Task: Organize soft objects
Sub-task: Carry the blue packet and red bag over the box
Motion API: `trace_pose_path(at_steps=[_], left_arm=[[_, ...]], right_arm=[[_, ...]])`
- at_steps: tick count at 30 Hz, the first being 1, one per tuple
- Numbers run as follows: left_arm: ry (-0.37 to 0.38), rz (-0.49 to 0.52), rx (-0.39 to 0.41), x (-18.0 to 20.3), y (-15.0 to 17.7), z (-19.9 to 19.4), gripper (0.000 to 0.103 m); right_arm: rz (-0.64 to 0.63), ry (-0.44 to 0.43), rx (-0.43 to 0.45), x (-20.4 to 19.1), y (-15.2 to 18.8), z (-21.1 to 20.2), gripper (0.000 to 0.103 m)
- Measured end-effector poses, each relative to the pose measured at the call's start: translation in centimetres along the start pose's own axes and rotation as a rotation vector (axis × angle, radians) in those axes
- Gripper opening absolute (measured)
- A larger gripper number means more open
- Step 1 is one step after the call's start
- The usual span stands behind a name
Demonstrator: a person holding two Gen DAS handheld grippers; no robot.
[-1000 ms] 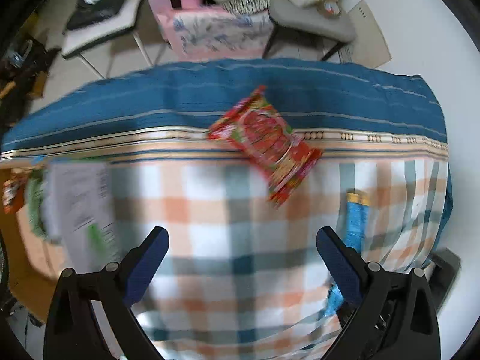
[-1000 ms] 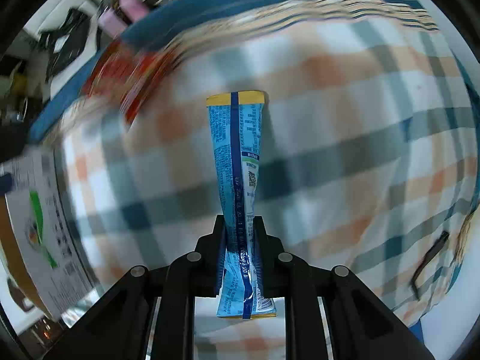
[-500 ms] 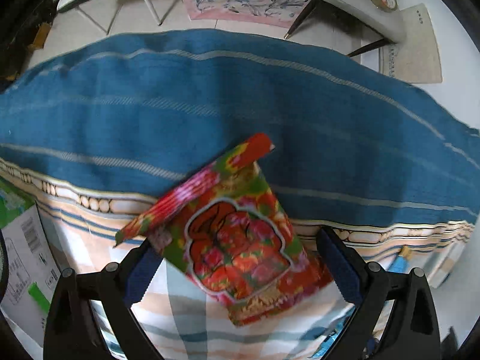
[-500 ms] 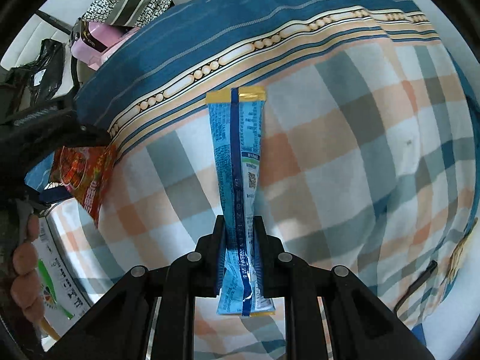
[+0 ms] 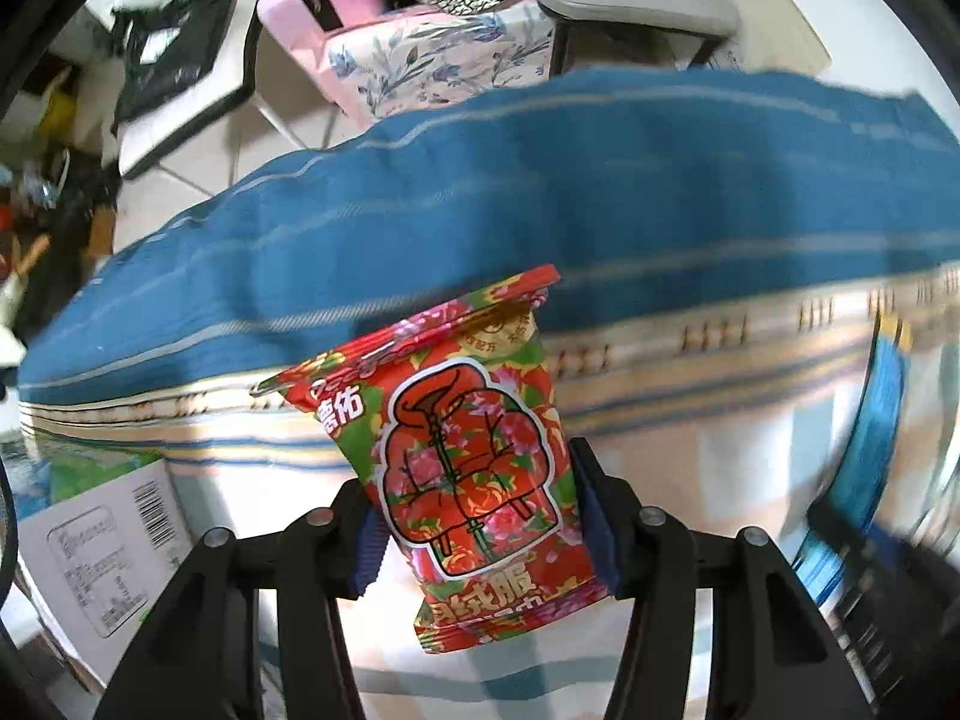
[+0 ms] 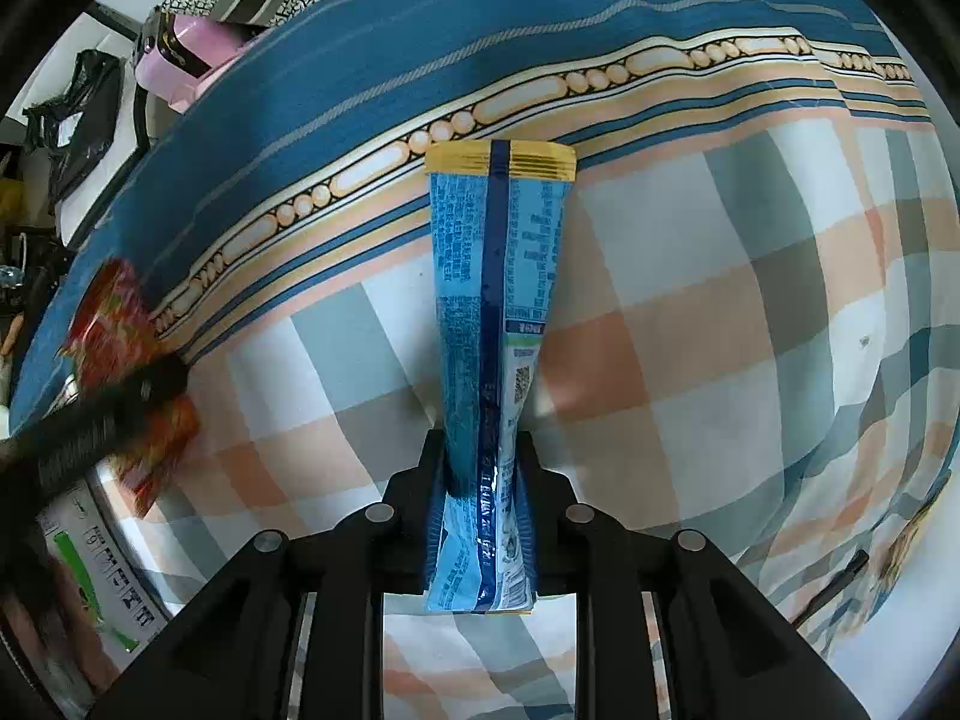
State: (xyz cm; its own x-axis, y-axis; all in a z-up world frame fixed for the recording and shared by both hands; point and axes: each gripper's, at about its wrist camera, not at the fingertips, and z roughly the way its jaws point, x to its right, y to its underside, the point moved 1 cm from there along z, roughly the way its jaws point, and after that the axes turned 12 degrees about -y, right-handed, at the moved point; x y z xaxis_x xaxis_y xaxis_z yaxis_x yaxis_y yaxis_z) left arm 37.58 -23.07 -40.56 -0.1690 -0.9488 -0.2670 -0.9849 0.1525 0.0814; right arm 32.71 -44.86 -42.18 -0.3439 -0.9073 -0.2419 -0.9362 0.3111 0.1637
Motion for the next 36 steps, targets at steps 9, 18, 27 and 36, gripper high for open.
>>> trace_pose_path(at_steps=[9, 18, 27, 36], left_arm=[[-0.022, 0.034, 0.055, 0.5, 1.3, -0.4, 0.05], [0.065, 0.0, 0.165, -2.2, 6.5, -7.0, 0.048], [0.229, -0.012, 0.237, -6.8, 16.3, -13.6, 0.048], [0.247, -0.031, 0.286, -15.6, 26.8, -16.0, 0.048]], right_arm=[[-0.013, 0.046, -0.012, -2.8, -0.4, 2.0, 0.018], [-0.077, -0.028, 0.031, -4.8, 4.2, -0.4, 0.016], [-0.199, -0.107, 0.1, -9.2, 13.0, -6.2, 0.015], [-0.312, -0.185, 0.133, -16.5, 23.6, -11.2, 0.015]])
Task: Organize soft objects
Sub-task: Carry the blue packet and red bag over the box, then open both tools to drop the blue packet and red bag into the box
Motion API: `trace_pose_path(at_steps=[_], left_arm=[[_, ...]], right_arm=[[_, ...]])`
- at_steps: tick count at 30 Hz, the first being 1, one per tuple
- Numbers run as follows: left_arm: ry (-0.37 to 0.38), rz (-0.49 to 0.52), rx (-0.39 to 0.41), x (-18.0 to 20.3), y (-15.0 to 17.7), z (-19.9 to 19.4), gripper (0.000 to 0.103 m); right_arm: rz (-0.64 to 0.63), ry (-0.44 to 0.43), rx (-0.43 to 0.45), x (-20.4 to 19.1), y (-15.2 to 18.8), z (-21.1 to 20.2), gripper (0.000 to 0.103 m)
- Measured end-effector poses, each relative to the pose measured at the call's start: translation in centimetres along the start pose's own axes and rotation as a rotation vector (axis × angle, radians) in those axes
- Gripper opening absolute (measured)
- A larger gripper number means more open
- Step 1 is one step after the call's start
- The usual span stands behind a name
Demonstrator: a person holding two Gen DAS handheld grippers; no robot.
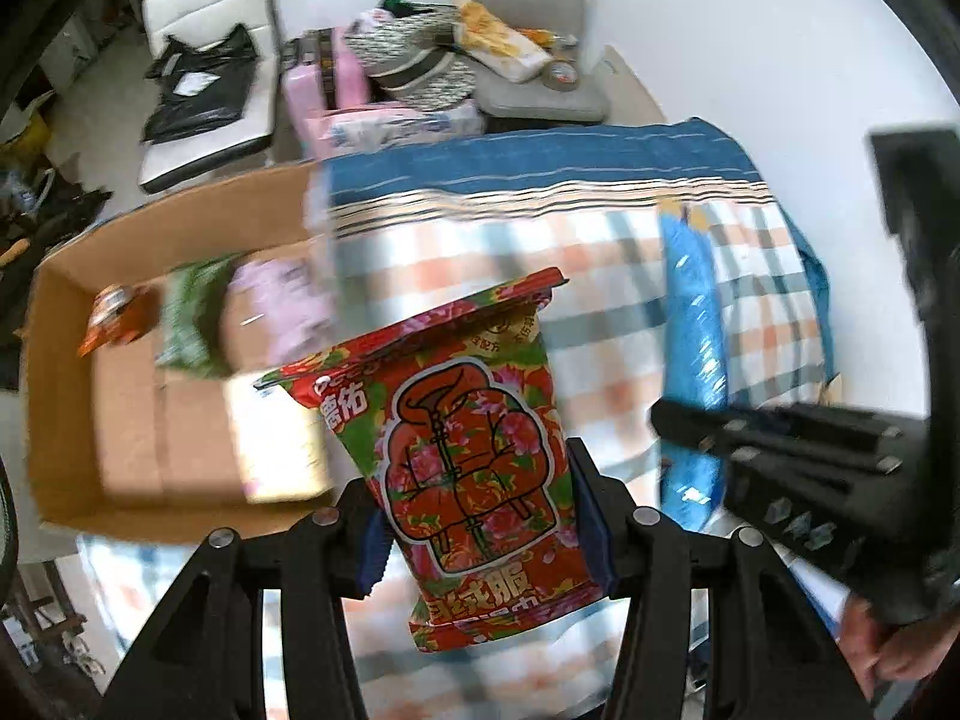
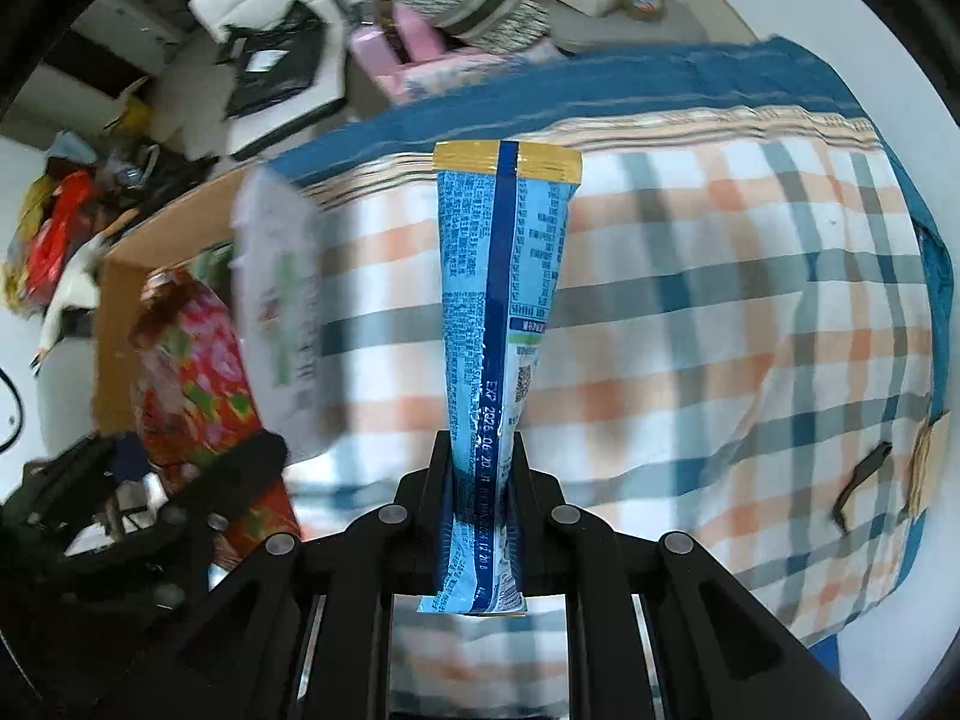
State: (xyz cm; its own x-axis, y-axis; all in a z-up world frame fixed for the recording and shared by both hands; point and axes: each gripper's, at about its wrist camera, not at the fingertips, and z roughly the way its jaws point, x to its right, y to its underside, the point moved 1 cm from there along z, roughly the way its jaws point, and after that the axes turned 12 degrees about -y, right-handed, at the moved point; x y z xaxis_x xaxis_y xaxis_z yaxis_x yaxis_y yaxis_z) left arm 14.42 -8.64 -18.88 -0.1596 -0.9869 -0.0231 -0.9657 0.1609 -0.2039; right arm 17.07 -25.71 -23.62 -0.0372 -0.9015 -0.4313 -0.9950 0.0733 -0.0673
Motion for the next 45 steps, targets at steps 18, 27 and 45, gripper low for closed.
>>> trace_pose_path(at_steps=[18, 27, 45], left_arm=[[-0.15, -0.209, -0.082, -24.2, 1.9, 2.8, 0.048], [-0.095, -0.231, -0.228, -28.7, -0.3, 9.8, 0.048], [-0.084, -0.202, -0.341, -28.7, -0.8, 14.3, 0.056]], right_arm=[[-0.013, -0.125, -0.042, -20.8, -0.5, 9.7, 0.015], [0.053, -0.059, -0.077, -22.9, -3.4, 16.6, 0.016], [0.084, 0.051, -0.128, -22.9, -4.2, 22.4, 0.05]])
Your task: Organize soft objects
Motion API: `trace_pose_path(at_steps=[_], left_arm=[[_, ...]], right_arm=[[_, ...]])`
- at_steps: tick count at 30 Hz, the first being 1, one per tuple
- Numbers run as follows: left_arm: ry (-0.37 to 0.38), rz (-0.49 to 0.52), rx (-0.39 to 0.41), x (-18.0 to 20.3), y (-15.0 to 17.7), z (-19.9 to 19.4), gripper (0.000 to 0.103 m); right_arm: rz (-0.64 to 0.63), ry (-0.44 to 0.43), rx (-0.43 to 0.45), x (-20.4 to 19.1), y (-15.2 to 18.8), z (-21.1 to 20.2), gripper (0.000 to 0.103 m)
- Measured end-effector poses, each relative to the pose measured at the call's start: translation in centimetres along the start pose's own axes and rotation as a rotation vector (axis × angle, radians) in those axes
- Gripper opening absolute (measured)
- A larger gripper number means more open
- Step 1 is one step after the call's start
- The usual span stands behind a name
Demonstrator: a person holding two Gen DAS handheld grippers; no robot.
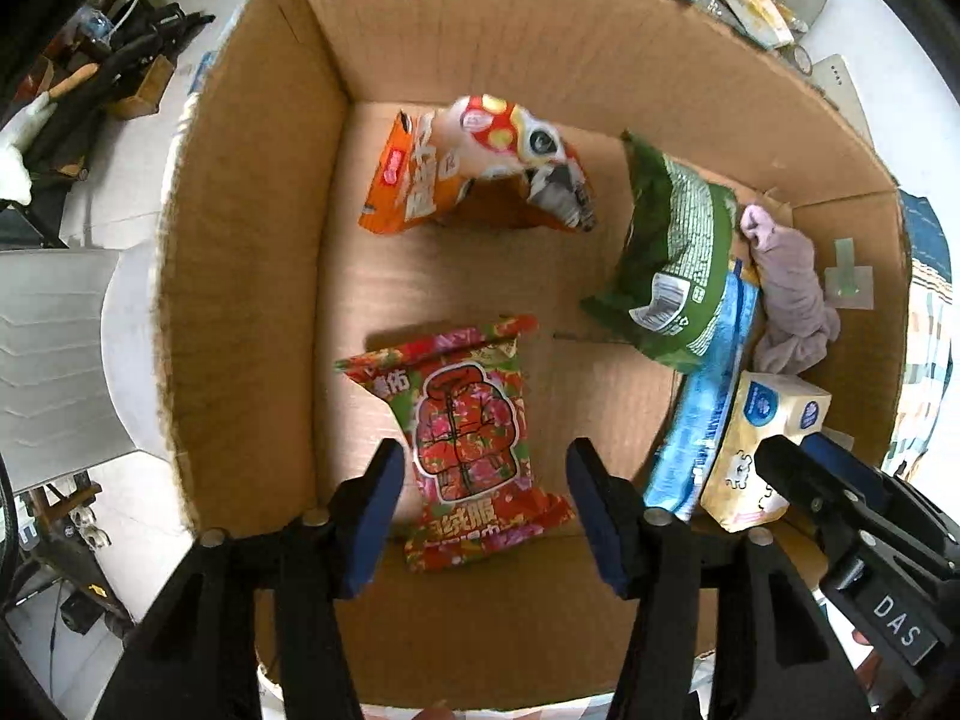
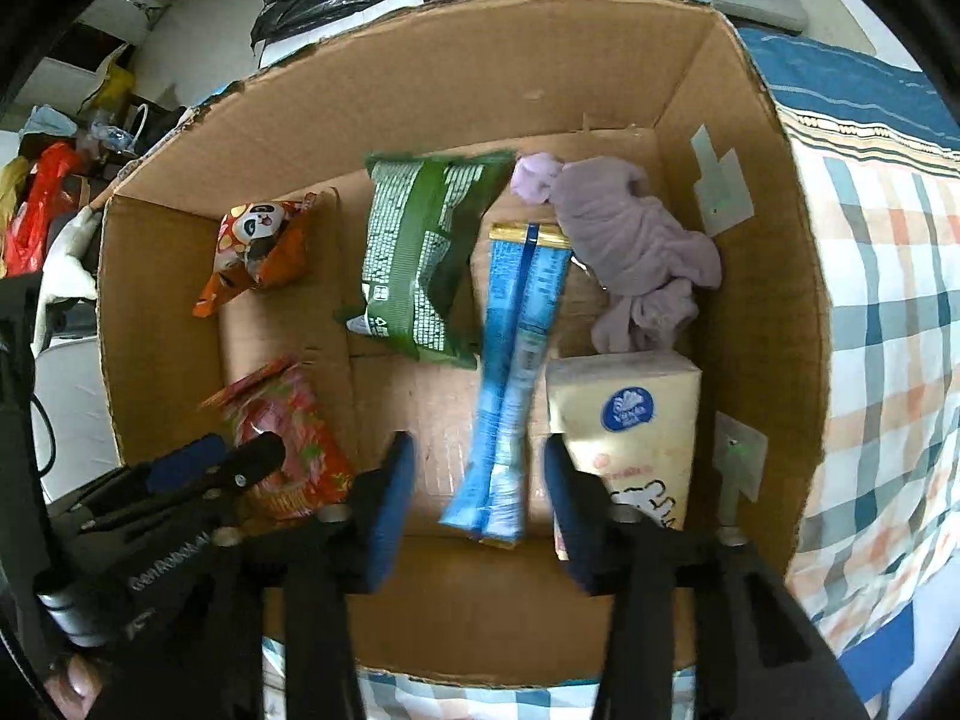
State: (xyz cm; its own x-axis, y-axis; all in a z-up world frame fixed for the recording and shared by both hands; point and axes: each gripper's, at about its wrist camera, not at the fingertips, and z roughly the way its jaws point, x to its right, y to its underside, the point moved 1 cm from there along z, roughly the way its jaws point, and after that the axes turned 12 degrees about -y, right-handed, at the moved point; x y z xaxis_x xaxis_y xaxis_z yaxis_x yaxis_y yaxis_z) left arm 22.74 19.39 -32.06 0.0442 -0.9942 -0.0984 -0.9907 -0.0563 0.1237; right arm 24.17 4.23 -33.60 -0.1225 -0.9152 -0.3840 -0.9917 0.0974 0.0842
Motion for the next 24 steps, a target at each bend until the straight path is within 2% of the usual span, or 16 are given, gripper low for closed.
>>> trace_pose_path(at_steps=[7, 12, 13, 15, 17, 18, 19, 20, 24], left_arm=[[-0.018, -0.023, 0.097, -1.1, 1.6, -3.2, 0.06], [-0.033, -0.036, 0.189, -1.7, 3.6, -5.9, 0.06], [-0.035, -0.038, 0.202, -1.7, 3.7, -6.1, 0.061], [-0.041, -0.042, 0.238, -2.0, 4.6, -7.2, 0.065], [-0.044, -0.051, 0.274, -2.2, 5.3, -7.9, 0.072], [-0.049, -0.054, 0.285, -2.0, 5.3, -8.2, 0.074], [-0.061, -0.057, 0.298, -2.0, 5.7, -8.6, 0.083], [-0.068, -0.059, 0.309, -2.0, 6.0, -8.9, 0.091], [-0.082, -0.072, 0.339, -1.8, 7.1, -10.0, 0.093]], right_arm=[[-0.051, 0.038, 0.024, 0.3, 1.4, -2.0, 0.065], [-0.107, 0.078, 0.062, 0.6, 3.1, -4.4, 0.067], [-0.117, 0.085, 0.07, 0.6, 3.3, -4.9, 0.072], [-0.137, 0.097, 0.087, 0.9, 4.1, -5.7, 0.083], [-0.156, 0.102, 0.106, 1.0, 4.7, -6.8, 0.084], [-0.16, 0.105, 0.112, 0.9, 4.9, -7.1, 0.09], [-0.165, 0.102, 0.119, 0.8, 5.3, -7.4, 0.096], [-0.17, 0.101, 0.127, 0.7, 5.5, -7.6, 0.098], [-0.188, 0.117, 0.162, 0.4, 6.6, -9.0, 0.102]])
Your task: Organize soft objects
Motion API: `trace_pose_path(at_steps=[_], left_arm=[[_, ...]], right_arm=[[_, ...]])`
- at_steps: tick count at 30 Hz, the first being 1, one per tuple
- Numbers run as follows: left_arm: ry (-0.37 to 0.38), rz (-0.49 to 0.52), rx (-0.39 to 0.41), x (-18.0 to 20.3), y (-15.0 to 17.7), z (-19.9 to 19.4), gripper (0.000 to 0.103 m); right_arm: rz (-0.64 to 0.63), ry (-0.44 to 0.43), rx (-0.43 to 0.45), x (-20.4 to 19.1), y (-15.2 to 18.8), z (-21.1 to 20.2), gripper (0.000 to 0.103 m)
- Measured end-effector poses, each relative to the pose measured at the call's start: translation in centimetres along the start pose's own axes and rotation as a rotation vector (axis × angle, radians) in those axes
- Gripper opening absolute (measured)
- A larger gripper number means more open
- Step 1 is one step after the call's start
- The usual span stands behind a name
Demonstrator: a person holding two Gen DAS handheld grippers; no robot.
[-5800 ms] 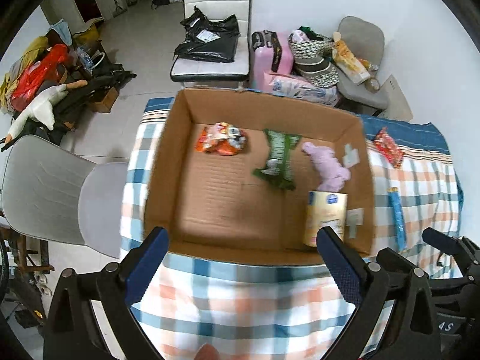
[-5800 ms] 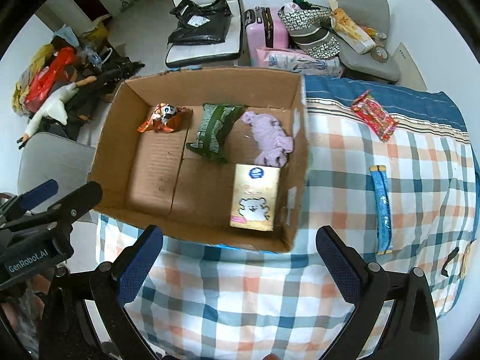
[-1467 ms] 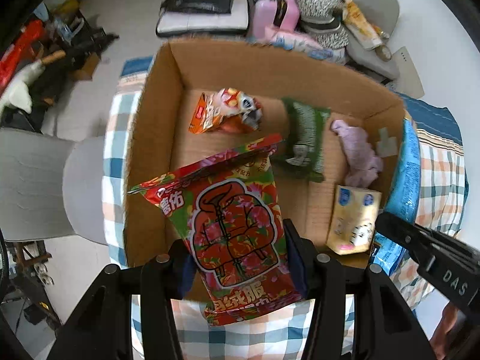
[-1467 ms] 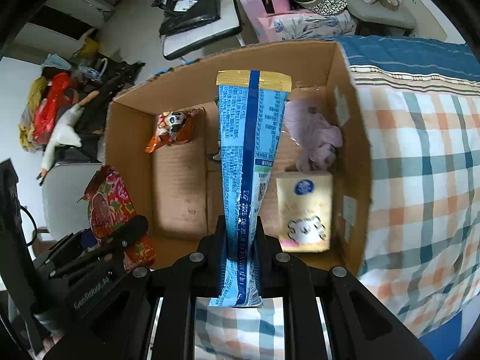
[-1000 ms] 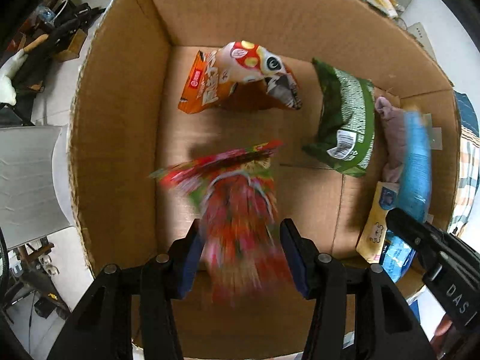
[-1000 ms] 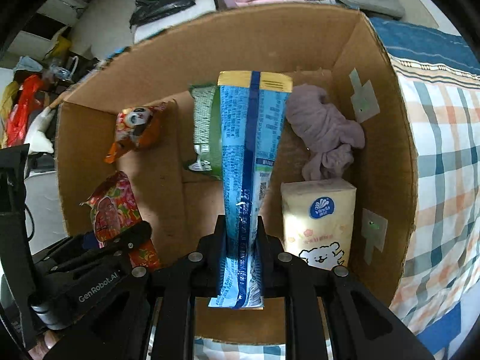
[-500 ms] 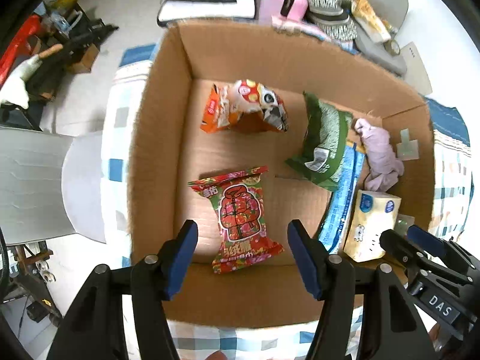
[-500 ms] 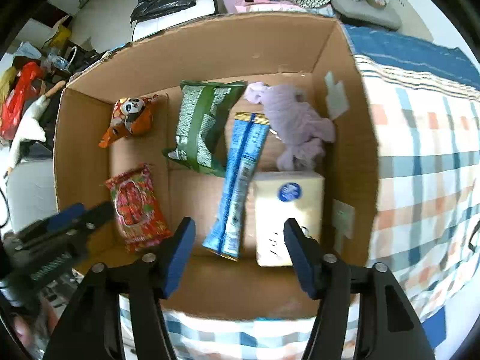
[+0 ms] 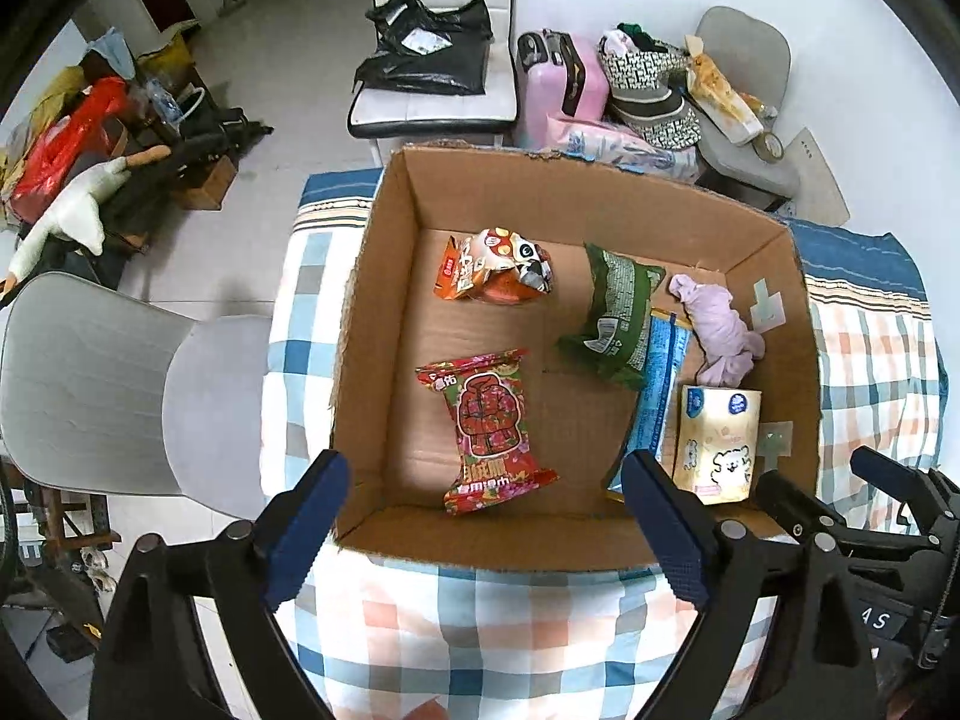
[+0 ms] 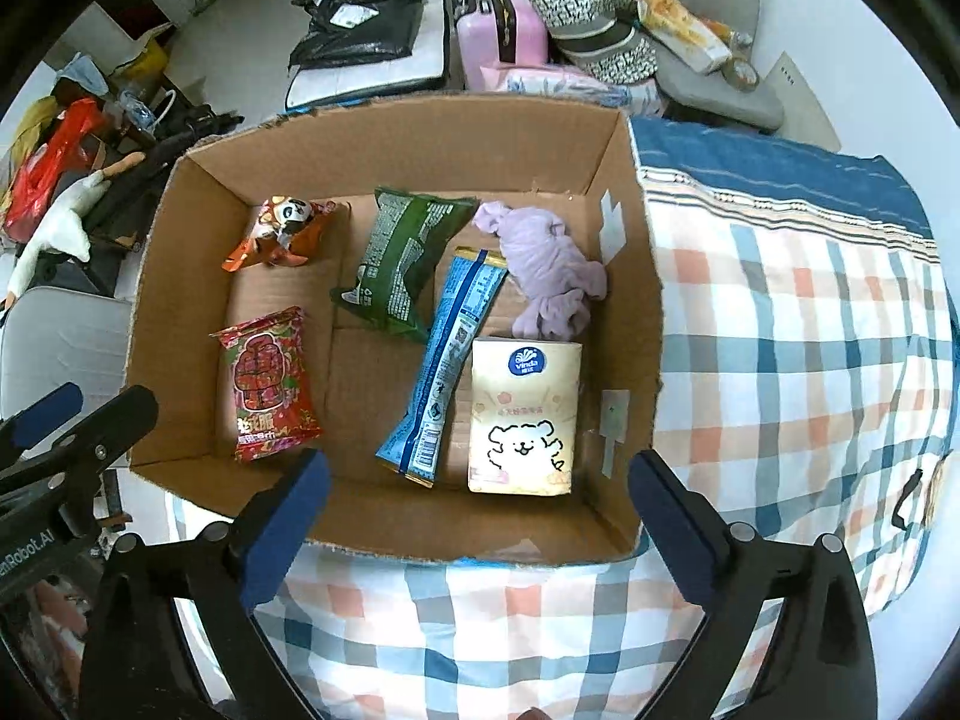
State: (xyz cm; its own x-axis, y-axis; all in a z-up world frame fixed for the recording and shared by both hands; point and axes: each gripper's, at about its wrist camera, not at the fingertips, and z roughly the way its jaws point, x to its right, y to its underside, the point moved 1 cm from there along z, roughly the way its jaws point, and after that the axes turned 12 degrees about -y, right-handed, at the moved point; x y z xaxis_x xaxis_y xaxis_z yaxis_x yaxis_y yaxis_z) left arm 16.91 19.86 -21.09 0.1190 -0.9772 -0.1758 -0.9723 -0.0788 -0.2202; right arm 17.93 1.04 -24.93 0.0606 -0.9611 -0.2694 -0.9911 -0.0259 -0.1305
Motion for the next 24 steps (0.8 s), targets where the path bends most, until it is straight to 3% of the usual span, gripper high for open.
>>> trace_pose_path(at_steps=[9, 24], left_arm=[[-0.003, -0.026, 0.122, -0.3, 2.5, -5.9, 0.093], [0.005, -0.034, 0.339, -1.2, 8.7, -19.6, 0.093]], right_arm=[[-0.029, -0.01, 0.095, -0.9, 2.2, -5.2, 0.103], [-0.084, -0.054, 0.369, -2.8, 10.5, -21.4, 0.103]])
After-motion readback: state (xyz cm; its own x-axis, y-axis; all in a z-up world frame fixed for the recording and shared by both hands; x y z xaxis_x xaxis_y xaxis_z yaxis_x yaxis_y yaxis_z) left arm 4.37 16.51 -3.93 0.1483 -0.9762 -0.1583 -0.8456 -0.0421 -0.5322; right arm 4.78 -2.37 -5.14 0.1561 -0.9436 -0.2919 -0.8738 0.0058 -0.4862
